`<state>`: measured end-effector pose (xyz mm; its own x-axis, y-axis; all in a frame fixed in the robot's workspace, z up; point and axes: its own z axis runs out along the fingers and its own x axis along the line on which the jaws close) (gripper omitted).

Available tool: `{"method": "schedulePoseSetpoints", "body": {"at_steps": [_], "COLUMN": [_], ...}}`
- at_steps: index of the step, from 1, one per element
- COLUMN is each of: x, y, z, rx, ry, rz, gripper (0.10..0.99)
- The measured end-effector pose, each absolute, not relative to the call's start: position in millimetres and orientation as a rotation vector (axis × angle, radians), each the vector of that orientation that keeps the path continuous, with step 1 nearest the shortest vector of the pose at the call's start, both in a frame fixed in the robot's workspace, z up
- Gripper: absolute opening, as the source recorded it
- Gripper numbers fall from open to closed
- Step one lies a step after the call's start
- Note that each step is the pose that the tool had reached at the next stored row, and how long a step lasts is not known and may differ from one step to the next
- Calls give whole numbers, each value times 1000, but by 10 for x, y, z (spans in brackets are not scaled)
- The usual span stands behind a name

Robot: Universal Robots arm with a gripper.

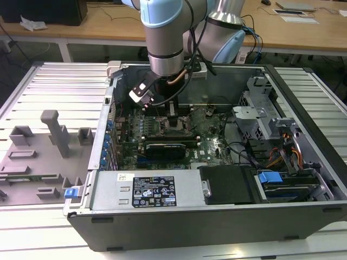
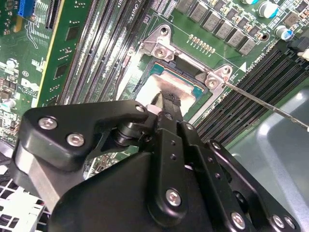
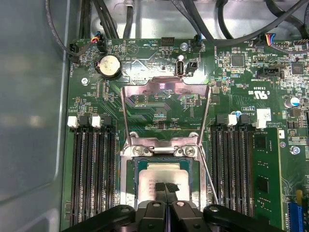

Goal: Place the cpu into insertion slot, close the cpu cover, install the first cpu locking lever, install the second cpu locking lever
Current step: 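Place the cpu into insertion slot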

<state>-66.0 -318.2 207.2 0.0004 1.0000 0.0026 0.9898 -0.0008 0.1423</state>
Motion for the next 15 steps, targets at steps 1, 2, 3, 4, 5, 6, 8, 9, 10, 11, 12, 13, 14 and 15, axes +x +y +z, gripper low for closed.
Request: {"method": "schedulePoseSetpoints", "body": {"at_steps": [1,2,3,4,5,6,8,9,10,11,12,13,14,15], "x": [-660,-660,-661,-661,-661,-660,-660,-660,-660,-660,-658,-647,-639,-630], "y": [-3182,-3182,-3182,-3182,-3182,-3182,-3182,-3182,-3182,-3182,-3187,-3198,-3206,-3215], "z": [2079,2099,2112,2125,2135,2144,2151,2151,2151,2152,2152,2150,2149,2148], "rx": [2149,2149,2149,2149,2149,2149,2149,2149,2149,2149,2156,2168,2174,2183], "ry": [2148,2148,2148,2148,2148,2148,2148,2148,2148,2148,2154,2164,2170,2178], "rz": [156,156,156,156,156,156,157,157,156,156,157,153,149,141], "gripper": [106,106,106,106,106,106,106,106,106,106,106,106,106,106]}}
